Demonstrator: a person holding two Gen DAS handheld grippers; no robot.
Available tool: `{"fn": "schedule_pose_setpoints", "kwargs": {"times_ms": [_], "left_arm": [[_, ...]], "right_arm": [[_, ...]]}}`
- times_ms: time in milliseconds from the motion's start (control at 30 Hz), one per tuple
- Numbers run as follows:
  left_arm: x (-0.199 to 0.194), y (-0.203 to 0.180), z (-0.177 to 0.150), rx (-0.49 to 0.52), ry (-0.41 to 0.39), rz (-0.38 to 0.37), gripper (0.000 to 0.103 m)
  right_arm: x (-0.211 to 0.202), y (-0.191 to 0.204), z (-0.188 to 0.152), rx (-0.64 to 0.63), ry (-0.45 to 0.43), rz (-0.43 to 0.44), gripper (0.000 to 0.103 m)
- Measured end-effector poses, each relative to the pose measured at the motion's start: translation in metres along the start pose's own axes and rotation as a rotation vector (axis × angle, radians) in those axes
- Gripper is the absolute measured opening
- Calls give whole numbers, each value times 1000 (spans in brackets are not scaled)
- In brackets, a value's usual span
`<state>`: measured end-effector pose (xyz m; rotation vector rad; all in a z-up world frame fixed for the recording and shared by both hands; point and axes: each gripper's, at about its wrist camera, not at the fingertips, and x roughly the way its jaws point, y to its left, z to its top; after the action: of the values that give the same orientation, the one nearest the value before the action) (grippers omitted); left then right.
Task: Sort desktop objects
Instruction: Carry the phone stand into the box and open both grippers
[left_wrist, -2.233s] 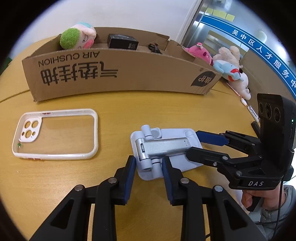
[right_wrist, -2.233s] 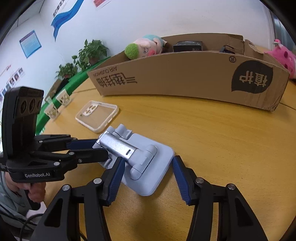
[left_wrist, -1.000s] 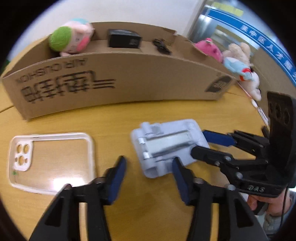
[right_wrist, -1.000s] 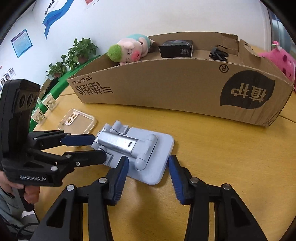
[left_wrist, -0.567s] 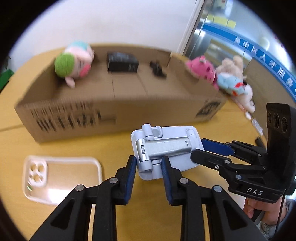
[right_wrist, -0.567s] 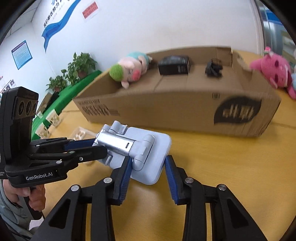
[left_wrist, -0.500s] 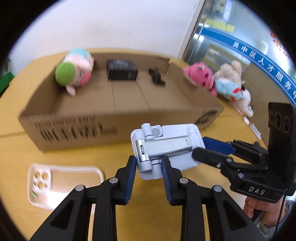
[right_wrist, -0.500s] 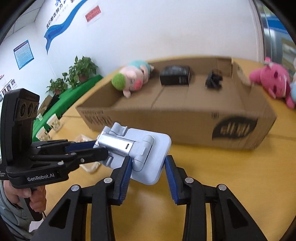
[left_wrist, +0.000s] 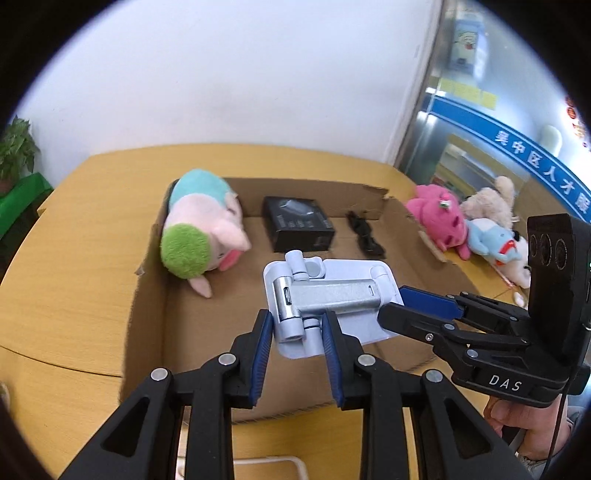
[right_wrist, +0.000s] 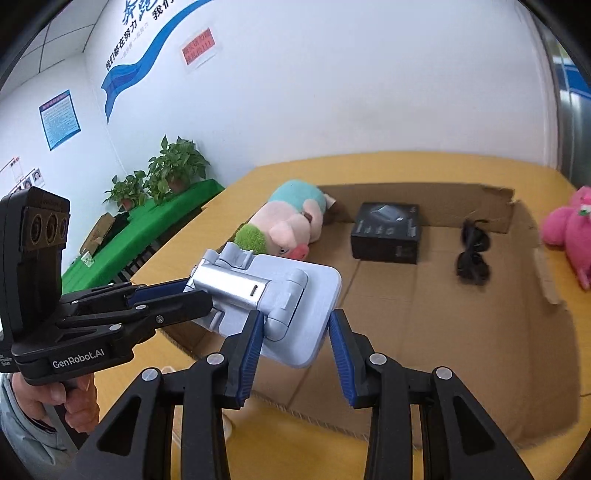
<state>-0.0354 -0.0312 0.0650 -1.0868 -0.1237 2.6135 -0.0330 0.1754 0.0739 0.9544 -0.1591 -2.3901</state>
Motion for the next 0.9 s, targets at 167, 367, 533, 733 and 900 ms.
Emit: {"fn": "schedule_pose_setpoints", "kwargs": {"times_ms": [167,367,533,733,900], "left_arm": [[34,35,3,-36,114,37,26],[64,56,-6,-62,250,96,25],[73,52,-13,-16,315,186,25],[77,54,-14,-21,338,230,25],[51,50,-6,-27,229,242,26]], "right_arm": [[58,-6,2,75,90,43,36],[107,-10,-6,155,248,63,36],[129,-7,-13,174,329,61,37],[131,-6,-13,182,346,76,40],[102,-9,-6,191,247,47,76]]}}
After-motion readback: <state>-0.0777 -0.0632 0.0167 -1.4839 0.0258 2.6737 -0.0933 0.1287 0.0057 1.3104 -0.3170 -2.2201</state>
